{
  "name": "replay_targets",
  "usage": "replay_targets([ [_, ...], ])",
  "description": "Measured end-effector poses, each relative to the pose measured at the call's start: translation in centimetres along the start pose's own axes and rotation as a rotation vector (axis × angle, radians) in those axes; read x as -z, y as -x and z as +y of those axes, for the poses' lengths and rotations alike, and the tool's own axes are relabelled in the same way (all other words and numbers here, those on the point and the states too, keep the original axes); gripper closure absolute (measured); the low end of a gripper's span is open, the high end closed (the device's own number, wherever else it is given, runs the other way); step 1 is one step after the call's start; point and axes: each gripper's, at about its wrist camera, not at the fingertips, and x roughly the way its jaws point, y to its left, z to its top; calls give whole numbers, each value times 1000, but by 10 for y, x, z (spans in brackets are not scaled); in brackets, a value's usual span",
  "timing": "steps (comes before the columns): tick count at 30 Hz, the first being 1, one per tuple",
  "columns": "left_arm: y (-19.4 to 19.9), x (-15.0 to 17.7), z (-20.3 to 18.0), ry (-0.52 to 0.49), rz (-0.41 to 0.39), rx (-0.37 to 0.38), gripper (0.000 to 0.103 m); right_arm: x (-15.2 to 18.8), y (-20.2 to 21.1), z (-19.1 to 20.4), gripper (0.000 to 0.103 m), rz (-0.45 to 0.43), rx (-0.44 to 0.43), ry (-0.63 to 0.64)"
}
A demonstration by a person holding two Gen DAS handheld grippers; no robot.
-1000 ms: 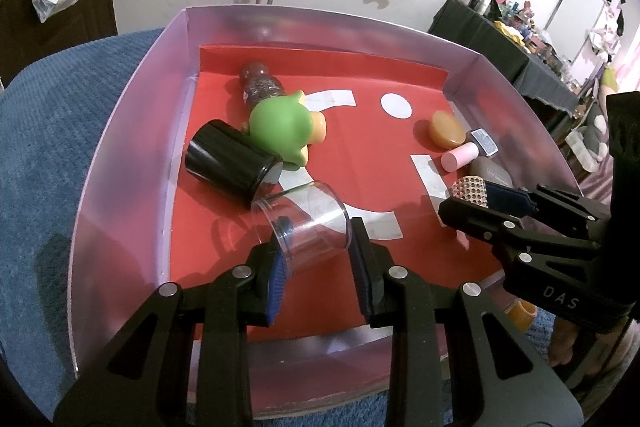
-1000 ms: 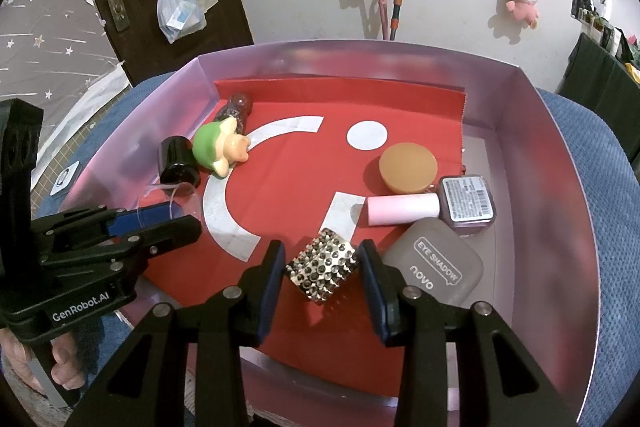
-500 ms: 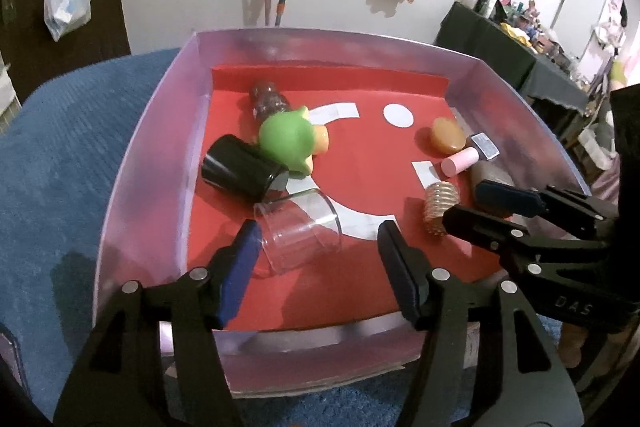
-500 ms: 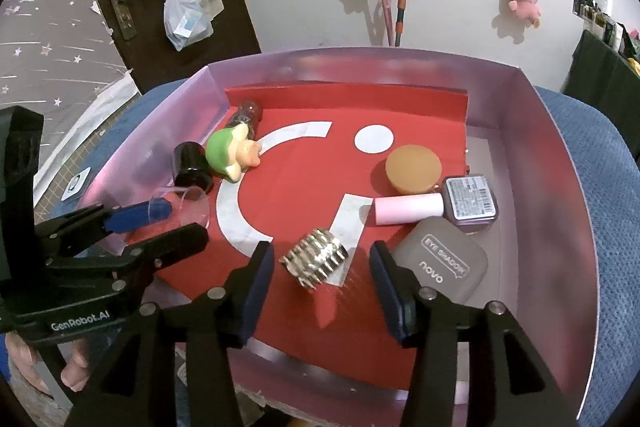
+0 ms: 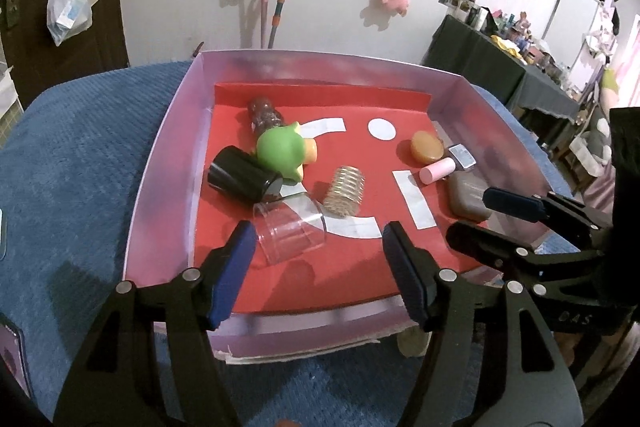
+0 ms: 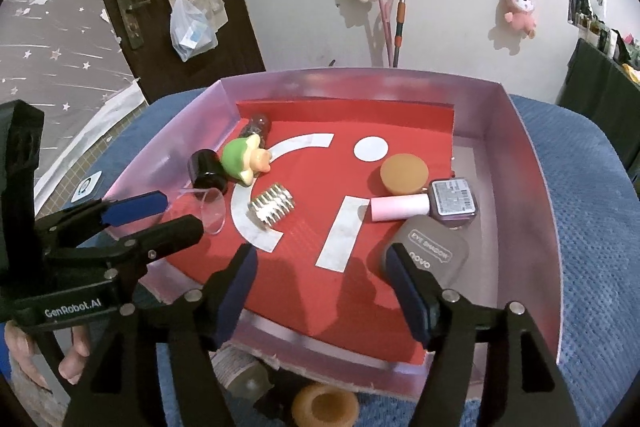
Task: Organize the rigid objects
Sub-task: 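Withdraw both open tools from the box toward the dropper bottle and donut sponge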
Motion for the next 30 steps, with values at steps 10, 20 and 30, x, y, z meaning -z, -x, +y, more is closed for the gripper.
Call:
replay_targets([
  [10,17,7,2,3,-39,-26,23,4,21,7,18,-39,3,24],
  [20,27,15,9,24,-44,-16,23,11,37,15,16,-61,-2,46],
  [30,35,25,10,41,-37,3,23,17,52,20,5,-84,-12,60],
])
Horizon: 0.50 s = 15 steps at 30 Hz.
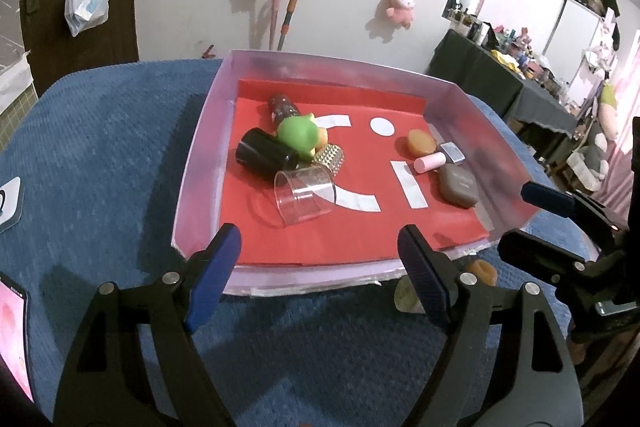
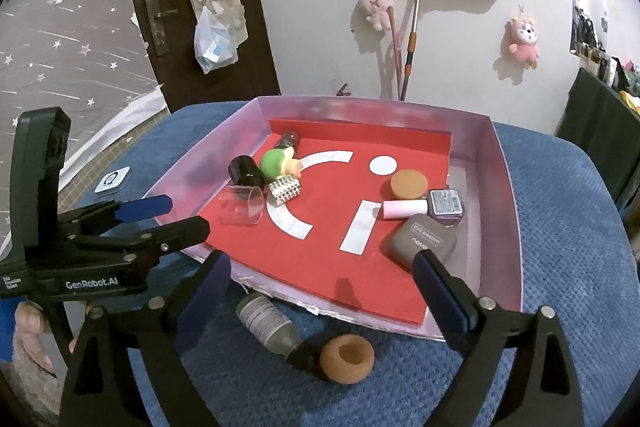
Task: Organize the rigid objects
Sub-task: 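Withdraw both open tools from the box toward the dropper bottle and donut sponge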
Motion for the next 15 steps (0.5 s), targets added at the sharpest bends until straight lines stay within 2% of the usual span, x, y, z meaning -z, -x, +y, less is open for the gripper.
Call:
replay_targets([
  [6,3,7,-1,7,16,10,23,8,8,2,1,-1,0,9],
  [15,1,18,-9,-6,36,8,23,21,23,-4,1,-6,-7,-13],
])
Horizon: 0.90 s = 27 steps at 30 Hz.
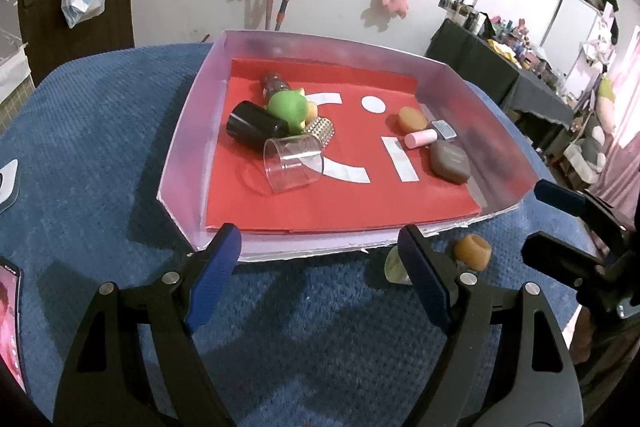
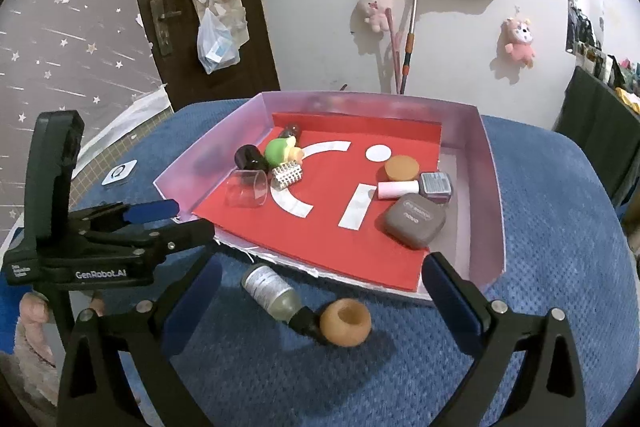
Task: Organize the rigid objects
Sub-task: 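Withdraw both open tools from the box toward the dropper bottle and donut sponge, then move the right tool to the tan donut sponge while the left tool approaches the glass dropper bottle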
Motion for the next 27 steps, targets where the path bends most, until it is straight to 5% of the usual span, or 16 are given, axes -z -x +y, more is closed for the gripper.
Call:
replay_targets([
  [27,-18,16,-22,10,81,65,23,34,-10,-34,3,69,42,-139],
])
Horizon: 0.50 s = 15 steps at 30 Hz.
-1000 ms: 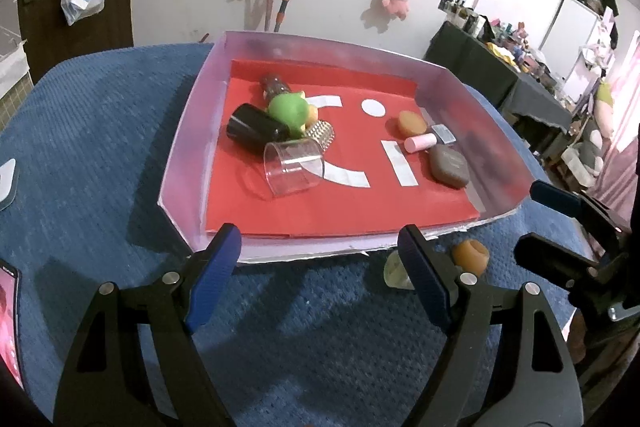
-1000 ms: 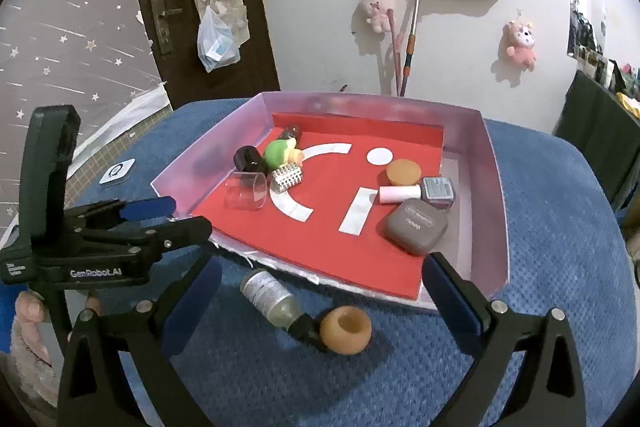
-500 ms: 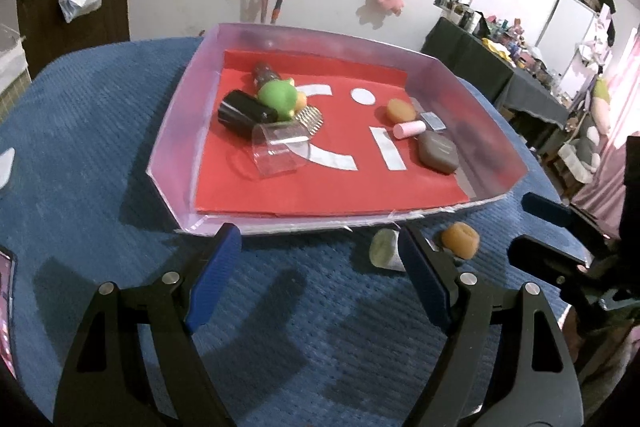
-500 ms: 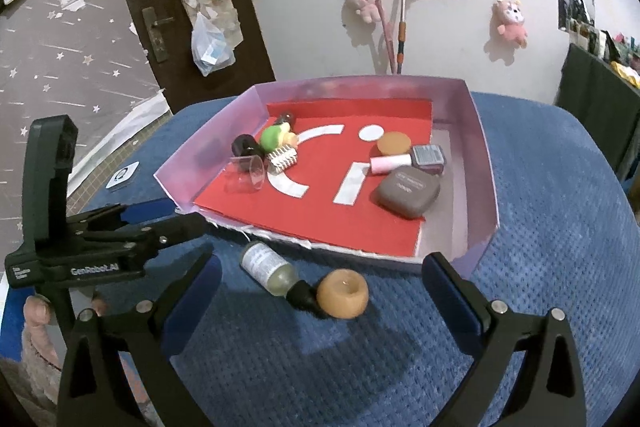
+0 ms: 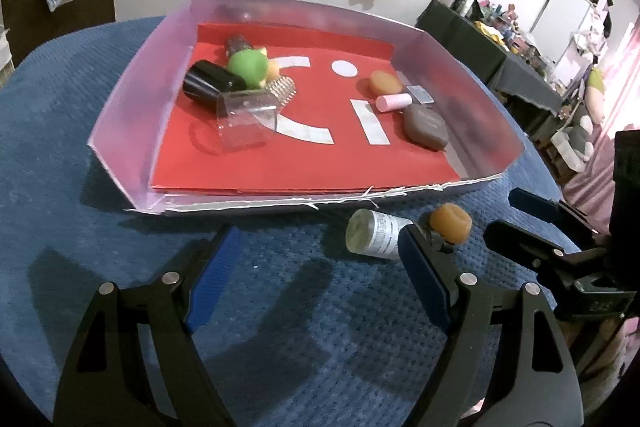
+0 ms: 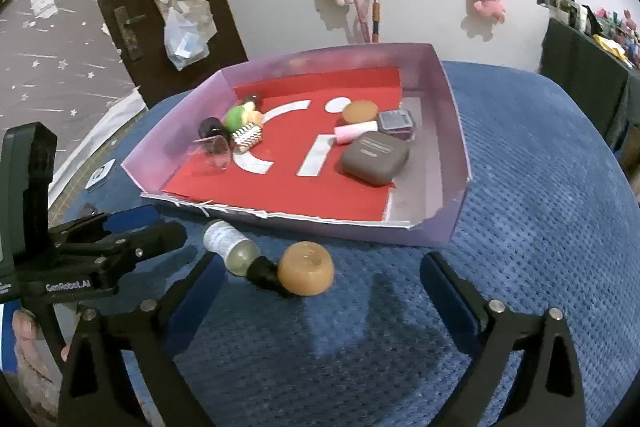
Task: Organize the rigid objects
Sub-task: 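Move the right tool to the tan donut sponge while the left tool approaches the glass dropper bottle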
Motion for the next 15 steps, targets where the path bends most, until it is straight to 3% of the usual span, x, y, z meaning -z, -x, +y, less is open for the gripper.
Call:
replay_targets([
  [15,-35,-6,-26,3,56,32,23,6,-8,-14,5,28,56,-9],
])
